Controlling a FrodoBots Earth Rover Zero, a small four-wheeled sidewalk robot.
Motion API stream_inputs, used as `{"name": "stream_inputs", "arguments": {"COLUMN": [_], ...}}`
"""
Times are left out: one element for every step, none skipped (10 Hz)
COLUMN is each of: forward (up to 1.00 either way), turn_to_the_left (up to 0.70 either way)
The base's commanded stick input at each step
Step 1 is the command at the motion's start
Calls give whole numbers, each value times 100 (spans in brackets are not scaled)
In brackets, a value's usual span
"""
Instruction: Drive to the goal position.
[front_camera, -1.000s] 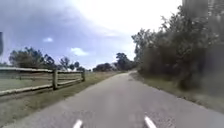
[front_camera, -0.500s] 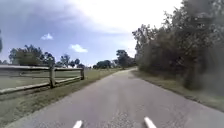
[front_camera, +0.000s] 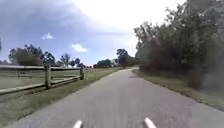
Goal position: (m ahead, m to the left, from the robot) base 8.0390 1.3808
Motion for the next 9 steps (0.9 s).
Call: {"name": "stream_inputs", "arguments": {"forward": [50,50,50,50,50,50,50,50,50], "turn_to_the_left": [-18,-41,-38,-18,0,0,0,0,0]}}
